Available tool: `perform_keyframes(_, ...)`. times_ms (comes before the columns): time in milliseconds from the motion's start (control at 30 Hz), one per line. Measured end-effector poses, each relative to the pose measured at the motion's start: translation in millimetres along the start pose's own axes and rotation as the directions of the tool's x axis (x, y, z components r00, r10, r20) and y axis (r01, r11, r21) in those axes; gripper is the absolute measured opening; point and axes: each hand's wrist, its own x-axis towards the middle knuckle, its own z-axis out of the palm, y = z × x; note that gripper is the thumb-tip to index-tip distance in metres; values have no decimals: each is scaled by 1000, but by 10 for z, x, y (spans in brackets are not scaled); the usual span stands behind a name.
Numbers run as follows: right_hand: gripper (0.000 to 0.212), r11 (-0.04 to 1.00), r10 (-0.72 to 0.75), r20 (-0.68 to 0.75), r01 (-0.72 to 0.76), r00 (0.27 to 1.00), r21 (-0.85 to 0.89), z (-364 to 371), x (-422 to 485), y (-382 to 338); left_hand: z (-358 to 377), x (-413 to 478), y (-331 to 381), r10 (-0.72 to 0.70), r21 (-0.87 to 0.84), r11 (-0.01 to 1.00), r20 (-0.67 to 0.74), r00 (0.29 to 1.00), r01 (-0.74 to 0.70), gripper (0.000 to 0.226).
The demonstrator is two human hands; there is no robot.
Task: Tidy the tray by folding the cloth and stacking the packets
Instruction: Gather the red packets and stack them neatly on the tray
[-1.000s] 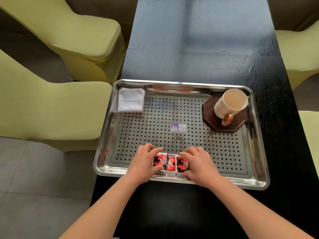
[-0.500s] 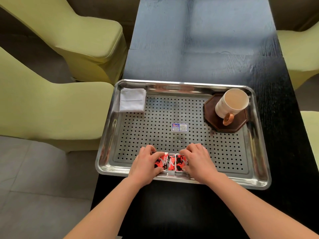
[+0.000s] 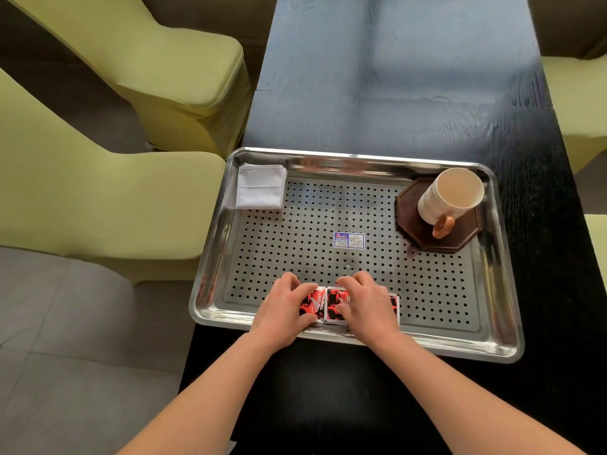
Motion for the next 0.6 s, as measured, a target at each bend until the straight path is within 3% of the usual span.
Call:
perform_keyframes(100, 37, 993, -31, -74, 22, 997, -118, -24, -53, 38, -22, -5, -9, -93, -151, 985, -46, 995, 85, 57)
perform_keyframes(167, 34, 989, -29, -33, 24, 999, -145, -22, -96, 39, -35, 0, 5, -167, -241, 959, -63, 984, 148, 51)
perform_keyframes(267, 34, 990, -47, 8, 48, 999, -130, 7, -158, 24, -38, 0, 51, -196, -293, 941, -65, 978, 169, 45)
perform_keyframes(400, 33, 997, 72, -109, -76, 991, -31, -86, -224, 194, -29, -15, 71, -206, -306, 935, -58, 977, 179, 42)
perform_keyframes(500, 44, 982, 180, -141, -186, 974, -31, -226, -244, 439, -25, -37, 50, -216, -304, 933, -51, 975, 190, 41)
perform_keyframes(600, 61, 970, 211, -37, -214, 977, -117, -325, -259, 611, -19, -51, 41, -217, -299, 935, -48, 975, 193, 40)
